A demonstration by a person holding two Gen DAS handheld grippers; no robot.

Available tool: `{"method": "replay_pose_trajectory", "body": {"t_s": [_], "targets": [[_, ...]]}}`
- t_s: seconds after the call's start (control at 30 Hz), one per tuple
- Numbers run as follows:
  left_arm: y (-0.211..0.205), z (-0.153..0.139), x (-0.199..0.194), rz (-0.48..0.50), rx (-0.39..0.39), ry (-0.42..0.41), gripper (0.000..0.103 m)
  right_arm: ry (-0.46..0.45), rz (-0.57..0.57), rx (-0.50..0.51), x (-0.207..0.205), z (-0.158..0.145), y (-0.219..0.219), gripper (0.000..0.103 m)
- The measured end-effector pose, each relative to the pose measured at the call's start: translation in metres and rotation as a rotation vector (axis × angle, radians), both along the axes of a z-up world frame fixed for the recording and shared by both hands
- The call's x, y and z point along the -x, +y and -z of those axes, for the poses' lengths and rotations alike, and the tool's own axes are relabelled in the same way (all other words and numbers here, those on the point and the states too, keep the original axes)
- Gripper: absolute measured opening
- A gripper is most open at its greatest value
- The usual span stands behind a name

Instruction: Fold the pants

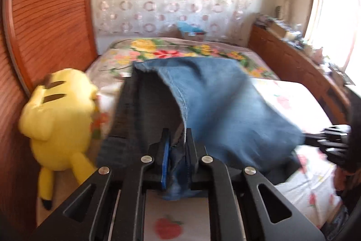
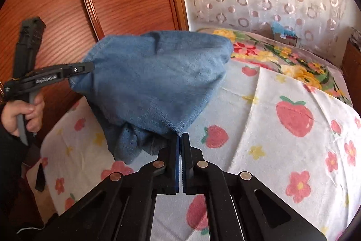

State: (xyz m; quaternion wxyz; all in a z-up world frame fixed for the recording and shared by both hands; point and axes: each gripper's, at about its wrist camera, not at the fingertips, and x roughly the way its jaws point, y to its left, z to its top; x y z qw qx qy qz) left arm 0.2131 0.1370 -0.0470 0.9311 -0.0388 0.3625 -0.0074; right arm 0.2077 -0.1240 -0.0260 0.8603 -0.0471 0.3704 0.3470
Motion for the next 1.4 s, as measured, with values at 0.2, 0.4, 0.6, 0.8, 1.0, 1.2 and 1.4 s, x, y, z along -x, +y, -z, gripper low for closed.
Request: {"method": "replay_pose_trajectory", "body": {"t_s": [0.2,0.4,0.6,0.8,1.0,1.2,1.4], "targets": [[0.021,0.011,0.005,-0.045,0.050,0.031,0.013,-0.020,0.019,0.035,0.011,0.003,-0.007,0.000],[0.015,0.008,0.004,-0.023,0.052,0.020,0.018,-0.003,0.017,0.004,0.013,-0.007,-0.008,0.001],[0.008,0.007,0.009,-0.015,0.041,0.001,0.054,-0.006,0.050,-0.026,0.007,-0.011,-0.018,0.034],[-0.001,0.021,0.013,-0.013,0.004,0.029,0.054,0.062,0.073,-0.025,-0.025,0.003,-0.007,0.039],[-0.003,0.042,0.022,-0.020,-0.010,0.035,0.054,0.170,0.062,-0.019,-0.055,0.027,0.013,0.039],[-0.002,0.046,0.028,-0.028,-0.019,0.010,0.054,0.155,0.104,0.027,-0.062,0.033,0.020,0.049],[-0.002,0.051,0.031,-0.029,-0.030,-0.021,0.054,0.171,0.110,0.017,-0.062,0.036,0.025,0.051]]}}
